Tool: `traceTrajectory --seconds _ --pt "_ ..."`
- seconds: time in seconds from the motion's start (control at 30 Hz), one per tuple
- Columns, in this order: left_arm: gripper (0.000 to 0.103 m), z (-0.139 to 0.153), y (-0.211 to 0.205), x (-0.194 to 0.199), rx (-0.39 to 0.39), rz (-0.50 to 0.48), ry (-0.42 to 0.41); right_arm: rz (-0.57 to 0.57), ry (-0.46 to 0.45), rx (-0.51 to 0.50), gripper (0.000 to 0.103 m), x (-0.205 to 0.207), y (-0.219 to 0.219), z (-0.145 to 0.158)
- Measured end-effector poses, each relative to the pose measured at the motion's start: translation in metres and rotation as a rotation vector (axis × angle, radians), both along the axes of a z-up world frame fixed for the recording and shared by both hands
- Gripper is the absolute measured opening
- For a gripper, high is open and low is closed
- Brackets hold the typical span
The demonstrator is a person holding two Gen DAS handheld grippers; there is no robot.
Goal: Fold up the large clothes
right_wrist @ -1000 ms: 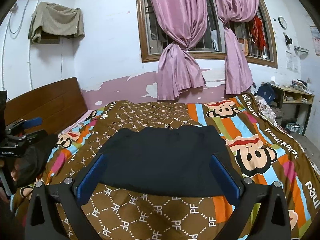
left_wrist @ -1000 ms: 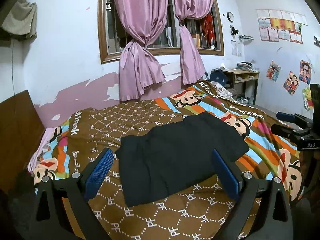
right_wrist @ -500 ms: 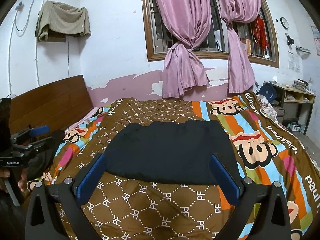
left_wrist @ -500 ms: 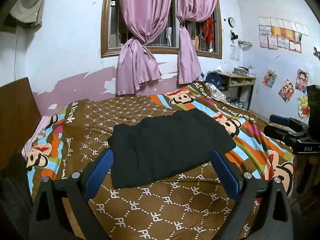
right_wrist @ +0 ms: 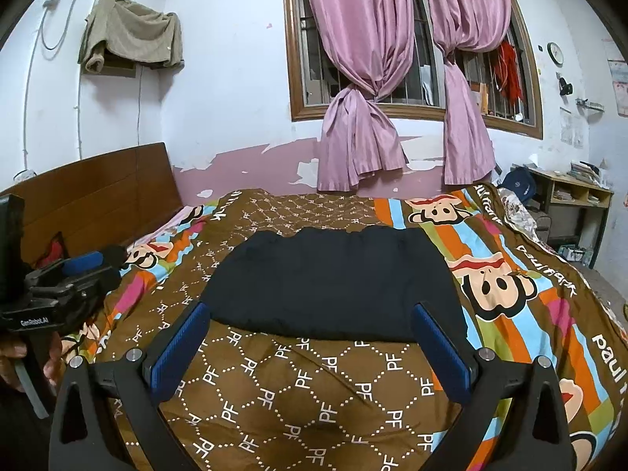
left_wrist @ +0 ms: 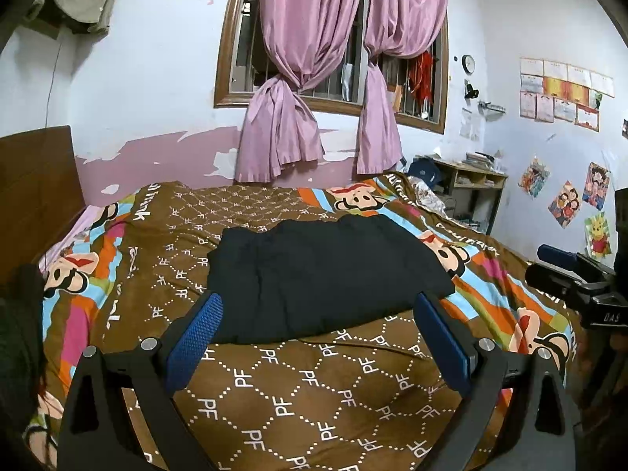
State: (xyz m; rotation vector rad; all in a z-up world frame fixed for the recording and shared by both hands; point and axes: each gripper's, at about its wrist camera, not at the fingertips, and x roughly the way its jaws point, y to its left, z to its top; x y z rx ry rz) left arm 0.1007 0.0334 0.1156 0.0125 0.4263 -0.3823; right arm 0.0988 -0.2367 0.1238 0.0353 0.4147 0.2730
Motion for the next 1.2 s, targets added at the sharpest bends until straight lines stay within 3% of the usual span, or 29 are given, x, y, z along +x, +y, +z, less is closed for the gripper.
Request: traceTrajectory --seconds 0.63,0.87,1.2 --pt "0.095 -0.048 -0.012 -0.041 0.058 -0.04 -0.065 -0.05 -0.032 -0.013 0.103 -0.035 -0.001 -0.041" --pt "0.096 -0.065 -0.007 -0.036 0.043 -0.034 -0.029 -0.06 -0.041 -0.024 0.103 -0.04 0.003 -0.058" --pt "0.095 -0.094 -0.006 -0.034 0.088 -0.01 -0.004 -0.092 -0.021 0.002 0.103 -0.037 0.006 -0.087"
